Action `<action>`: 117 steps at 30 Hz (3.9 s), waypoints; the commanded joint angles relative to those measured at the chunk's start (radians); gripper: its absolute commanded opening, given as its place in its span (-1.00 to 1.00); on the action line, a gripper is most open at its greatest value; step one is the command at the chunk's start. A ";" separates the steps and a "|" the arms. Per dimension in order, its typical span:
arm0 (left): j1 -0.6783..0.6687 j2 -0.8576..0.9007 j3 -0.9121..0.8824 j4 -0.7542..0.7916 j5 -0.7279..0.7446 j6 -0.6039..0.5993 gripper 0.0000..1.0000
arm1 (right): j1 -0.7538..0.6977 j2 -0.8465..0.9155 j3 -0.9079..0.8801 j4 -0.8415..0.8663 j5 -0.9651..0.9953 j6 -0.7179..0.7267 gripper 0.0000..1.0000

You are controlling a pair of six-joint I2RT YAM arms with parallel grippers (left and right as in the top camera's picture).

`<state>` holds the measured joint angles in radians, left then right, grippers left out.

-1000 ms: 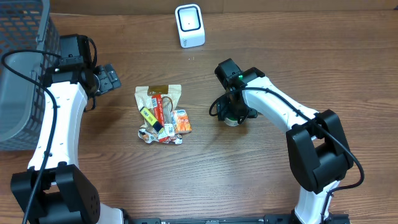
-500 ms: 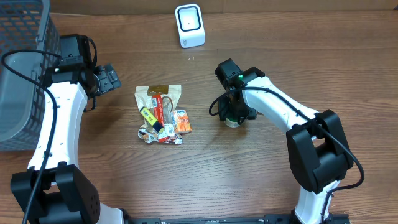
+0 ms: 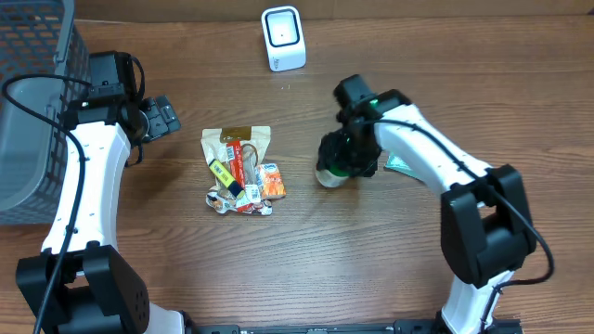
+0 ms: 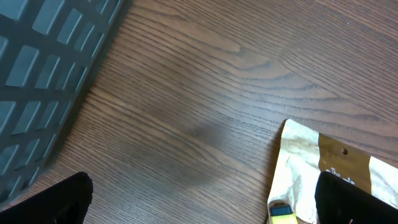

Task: Scan the item barcode
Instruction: 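Lift the jar and rotate it sideways with the right gripper, then carry the jar up to the white scanner with the right gripper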

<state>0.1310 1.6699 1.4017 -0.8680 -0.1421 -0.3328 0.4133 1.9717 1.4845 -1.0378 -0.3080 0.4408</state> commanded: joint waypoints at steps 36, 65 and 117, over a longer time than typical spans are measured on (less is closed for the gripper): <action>0.000 -0.016 0.014 0.002 0.005 0.019 1.00 | -0.102 -0.064 0.042 -0.032 -0.908 0.409 -0.24; 0.000 -0.016 0.014 0.002 0.005 0.019 0.99 | -0.103 -0.064 0.042 -0.094 -0.929 0.409 -0.30; 0.000 -0.016 0.014 0.002 0.005 0.019 1.00 | -0.175 -0.065 0.229 -0.064 -0.199 0.138 -0.93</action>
<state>0.1310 1.6699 1.4017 -0.8688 -0.1421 -0.3328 0.2363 1.9545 1.5780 -1.0718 -0.5060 0.6651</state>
